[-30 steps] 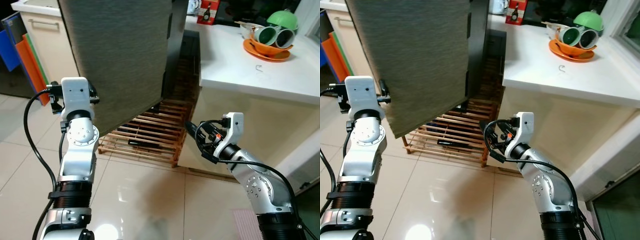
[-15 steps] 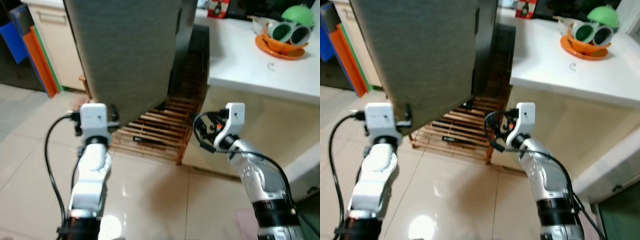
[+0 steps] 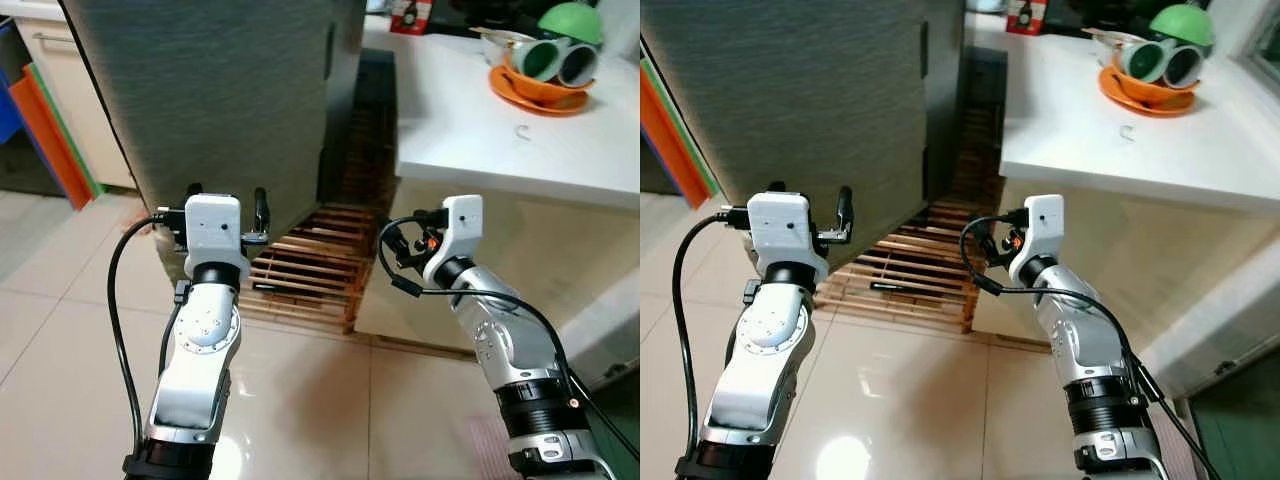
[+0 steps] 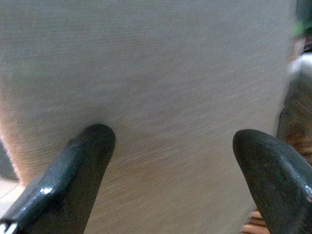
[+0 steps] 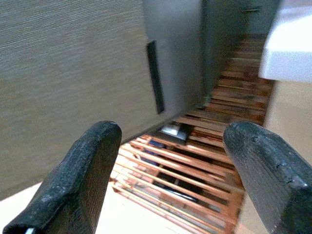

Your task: Restocking fridge

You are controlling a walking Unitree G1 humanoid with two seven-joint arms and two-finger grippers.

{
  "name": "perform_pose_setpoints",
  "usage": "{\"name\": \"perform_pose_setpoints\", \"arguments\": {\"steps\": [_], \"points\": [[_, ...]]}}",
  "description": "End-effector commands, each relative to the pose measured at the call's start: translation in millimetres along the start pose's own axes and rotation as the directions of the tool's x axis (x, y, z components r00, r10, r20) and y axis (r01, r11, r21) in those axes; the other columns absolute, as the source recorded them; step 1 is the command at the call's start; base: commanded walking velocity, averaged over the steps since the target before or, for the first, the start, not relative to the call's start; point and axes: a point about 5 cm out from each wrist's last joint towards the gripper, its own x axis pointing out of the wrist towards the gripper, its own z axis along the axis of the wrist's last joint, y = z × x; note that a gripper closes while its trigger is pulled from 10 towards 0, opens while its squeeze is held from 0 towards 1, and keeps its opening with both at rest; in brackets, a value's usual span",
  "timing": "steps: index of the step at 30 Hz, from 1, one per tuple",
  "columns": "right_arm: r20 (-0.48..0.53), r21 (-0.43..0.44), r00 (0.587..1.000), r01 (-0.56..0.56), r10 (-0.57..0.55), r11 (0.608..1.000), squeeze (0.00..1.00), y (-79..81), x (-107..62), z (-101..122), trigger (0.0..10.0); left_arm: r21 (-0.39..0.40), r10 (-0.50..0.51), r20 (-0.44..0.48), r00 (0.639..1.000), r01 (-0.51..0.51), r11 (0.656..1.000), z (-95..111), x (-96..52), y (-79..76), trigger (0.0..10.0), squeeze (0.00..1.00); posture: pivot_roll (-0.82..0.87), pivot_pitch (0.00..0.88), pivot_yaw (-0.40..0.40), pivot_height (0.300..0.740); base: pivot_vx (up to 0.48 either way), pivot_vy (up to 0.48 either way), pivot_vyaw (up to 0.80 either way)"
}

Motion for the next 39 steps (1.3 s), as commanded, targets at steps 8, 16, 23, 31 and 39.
{"name": "perform_pose_setpoints", "arguments": {"steps": [8,16,23,31,39], "points": [[0.035,-0.014,0.999,-0.020,0.021,1.000,0.32,1.5,0.6,4,10.0,0.007,0.038,-0.020,0.999,-0.037,0.999,-1,7.7,3.1,10.0,0.00,0.01,0.000,-0.046,0.740,0.000,0.000,0.50],[0.007,-0.036,1.000,-0.025,0.025,0.999,0.27,6.1,1.5,-3,10.0,-0.029,0.070,-0.015,0.997,-0.071,0.997,1,27.3,18.9,10.0,0.00,0.01,0.000,-0.046,0.740,0.000,0.000,0.48],[0.011,-0.021,0.999,-0.033,0.034,0.999,0.25,8.6,-1.4,-5,10.0,-0.053,0.019,0.027,0.999,-0.018,0.998,7,22.2,6.2,10.0,0.00,0.00,0.000,-0.039,0.740,0.137,0.000,0.00],[0.007,-0.012,0.999,-0.042,0.042,0.999,0.26,8.4,-4.0,-8,10.0,-0.079,0.014,0.038,0.999,-0.011,0.997,8,18.8,-3.9,10.0,0.00,0.00,0.000,-0.044,0.740,0.478,0.000,0.00],[0.005,-0.006,0.999,-0.047,0.047,0.999,0.27,6.8,-5.7,-10,10.0,-0.076,0.040,0.056,0.998,-0.036,0.996,10,17.9,-1.6,10.0,0.00,0.01,0.000,-0.045,0.740,0.466,0.000,0.00]]}}
